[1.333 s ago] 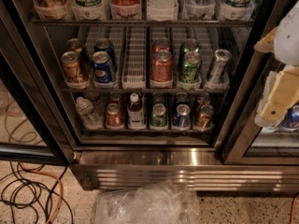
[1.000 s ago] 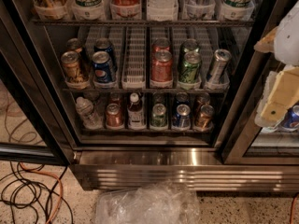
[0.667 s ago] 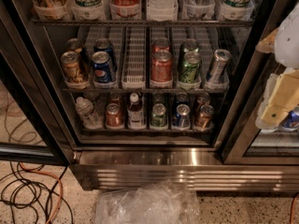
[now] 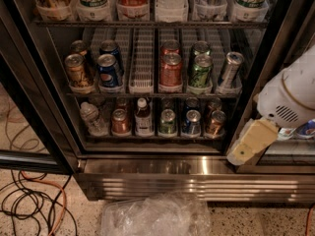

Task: Pick coke can from middle shelf of fridge

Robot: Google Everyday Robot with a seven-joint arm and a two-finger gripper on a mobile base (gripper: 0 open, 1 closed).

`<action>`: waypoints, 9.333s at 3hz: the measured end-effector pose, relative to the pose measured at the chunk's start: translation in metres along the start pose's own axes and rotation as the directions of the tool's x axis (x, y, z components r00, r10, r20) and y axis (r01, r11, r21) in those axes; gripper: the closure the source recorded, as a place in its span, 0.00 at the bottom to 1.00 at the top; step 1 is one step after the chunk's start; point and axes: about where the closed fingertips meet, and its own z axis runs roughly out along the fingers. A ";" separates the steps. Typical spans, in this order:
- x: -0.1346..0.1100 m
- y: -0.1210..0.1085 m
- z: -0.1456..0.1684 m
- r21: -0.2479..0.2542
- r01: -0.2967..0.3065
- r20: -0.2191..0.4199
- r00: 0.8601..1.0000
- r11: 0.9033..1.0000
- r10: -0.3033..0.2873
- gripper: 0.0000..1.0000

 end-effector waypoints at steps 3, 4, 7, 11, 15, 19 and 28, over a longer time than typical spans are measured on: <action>-0.010 0.026 0.063 -0.130 -0.020 0.098 0.995 0.991 0.033 0.00; -0.049 0.056 0.102 -0.221 -0.020 0.277 0.957 0.975 0.083 0.00; -0.081 0.060 0.099 -0.200 -0.063 0.389 0.911 0.978 0.138 0.00; -0.089 0.140 0.139 -0.024 -0.213 0.541 0.819 0.977 0.191 0.00; -0.124 0.054 0.144 0.196 -0.264 0.671 0.738 0.945 0.067 0.00; -0.215 -0.005 0.151 0.325 0.000 0.732 0.634 0.946 -0.251 0.00; -0.180 -0.087 0.085 0.597 -0.209 0.643 0.702 0.774 -0.306 0.20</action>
Offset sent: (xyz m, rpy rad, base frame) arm -0.0063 0.0019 -0.0159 0.0458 0.0375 -0.0497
